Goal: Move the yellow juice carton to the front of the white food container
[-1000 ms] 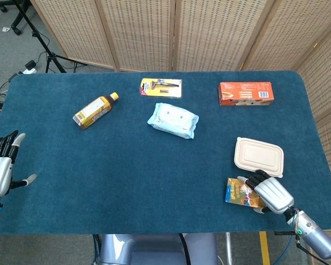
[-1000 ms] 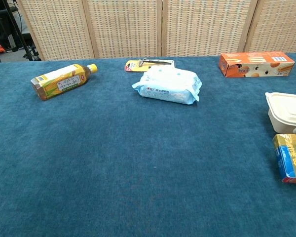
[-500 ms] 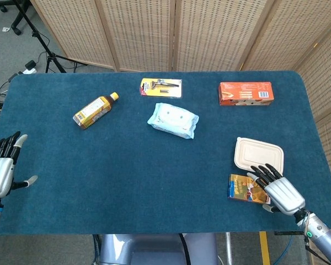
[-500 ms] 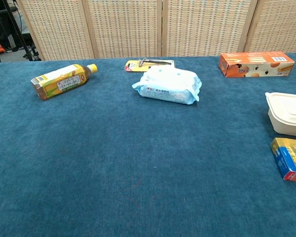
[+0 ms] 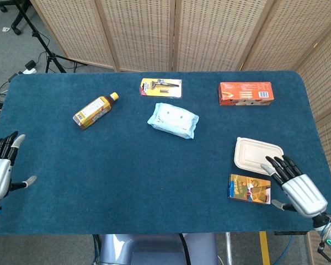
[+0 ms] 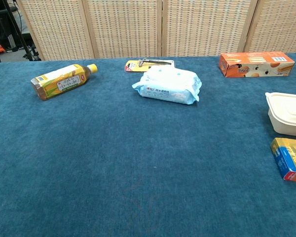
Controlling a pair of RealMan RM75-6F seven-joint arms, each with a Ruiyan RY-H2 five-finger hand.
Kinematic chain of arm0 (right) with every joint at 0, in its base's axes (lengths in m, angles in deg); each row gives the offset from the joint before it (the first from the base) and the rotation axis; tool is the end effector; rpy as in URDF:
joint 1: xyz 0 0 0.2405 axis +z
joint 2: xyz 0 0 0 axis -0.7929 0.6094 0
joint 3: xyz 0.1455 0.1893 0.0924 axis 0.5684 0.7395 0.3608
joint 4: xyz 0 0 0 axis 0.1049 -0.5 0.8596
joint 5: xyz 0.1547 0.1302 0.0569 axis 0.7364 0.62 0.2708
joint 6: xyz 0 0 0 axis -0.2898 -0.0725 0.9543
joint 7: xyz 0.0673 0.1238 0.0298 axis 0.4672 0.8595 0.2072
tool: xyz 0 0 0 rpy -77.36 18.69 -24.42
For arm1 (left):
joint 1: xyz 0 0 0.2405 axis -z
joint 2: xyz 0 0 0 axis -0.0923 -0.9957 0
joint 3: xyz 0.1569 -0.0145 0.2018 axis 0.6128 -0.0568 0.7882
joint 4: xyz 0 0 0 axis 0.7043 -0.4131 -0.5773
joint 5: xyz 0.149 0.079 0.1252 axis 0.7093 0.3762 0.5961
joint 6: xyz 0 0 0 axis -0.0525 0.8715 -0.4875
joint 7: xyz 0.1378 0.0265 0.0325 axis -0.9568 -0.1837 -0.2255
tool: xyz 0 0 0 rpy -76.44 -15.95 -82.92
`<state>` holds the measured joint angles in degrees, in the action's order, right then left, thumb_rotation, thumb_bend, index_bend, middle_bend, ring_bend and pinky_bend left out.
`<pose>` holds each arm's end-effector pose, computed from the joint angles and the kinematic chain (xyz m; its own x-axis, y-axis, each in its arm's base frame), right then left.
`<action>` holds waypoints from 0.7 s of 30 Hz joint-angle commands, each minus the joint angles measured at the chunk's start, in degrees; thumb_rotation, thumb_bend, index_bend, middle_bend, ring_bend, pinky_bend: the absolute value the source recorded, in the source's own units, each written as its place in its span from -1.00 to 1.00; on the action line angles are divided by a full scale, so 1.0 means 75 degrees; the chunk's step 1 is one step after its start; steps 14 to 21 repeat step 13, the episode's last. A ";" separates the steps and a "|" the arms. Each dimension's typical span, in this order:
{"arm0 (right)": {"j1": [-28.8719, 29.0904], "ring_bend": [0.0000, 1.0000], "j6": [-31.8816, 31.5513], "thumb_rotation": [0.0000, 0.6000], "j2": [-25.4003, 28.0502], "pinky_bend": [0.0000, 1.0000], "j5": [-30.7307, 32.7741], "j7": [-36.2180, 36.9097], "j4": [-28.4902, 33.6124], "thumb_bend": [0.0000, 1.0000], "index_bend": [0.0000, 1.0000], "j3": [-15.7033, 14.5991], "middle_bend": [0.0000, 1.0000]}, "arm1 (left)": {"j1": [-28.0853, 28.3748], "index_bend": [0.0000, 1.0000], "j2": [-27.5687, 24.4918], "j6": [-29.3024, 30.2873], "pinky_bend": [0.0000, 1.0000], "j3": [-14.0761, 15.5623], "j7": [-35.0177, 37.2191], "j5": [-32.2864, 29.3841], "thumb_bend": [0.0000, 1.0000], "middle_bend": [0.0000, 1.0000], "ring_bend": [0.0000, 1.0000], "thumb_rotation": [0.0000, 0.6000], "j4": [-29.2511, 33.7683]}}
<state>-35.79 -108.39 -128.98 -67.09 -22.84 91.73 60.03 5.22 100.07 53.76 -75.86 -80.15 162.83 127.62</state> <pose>-0.3039 -0.2088 0.1721 0.5658 -0.0389 0.8236 -0.7553 -0.4251 0.4988 -0.2803 0.2189 0.1640 0.3542 -0.0192 0.9350 0.9350 -0.0093 -0.3544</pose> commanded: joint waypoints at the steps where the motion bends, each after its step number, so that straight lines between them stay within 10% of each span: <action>1: -0.0301 -1.00 -0.0195 1.00 0.0364 -1.00 0.0587 -0.0252 0.0859 -1.00 -1.00 0.0311 -1.00 | -0.0126 -1.00 0.0059 0.0212 -1.00 0.0080 -0.0111 0.0157 -1.00 -1.00 -1.00 1.00 0.0033; 21: -0.1073 -1.00 -0.0309 1.00 -0.0215 -1.00 0.1852 -0.0237 0.2065 -1.00 -1.00 0.0665 -1.00 | -0.0388 -1.00 0.0088 0.0585 -1.00 0.0390 -0.0433 0.0726 -1.00 -1.00 -1.00 1.00 0.0090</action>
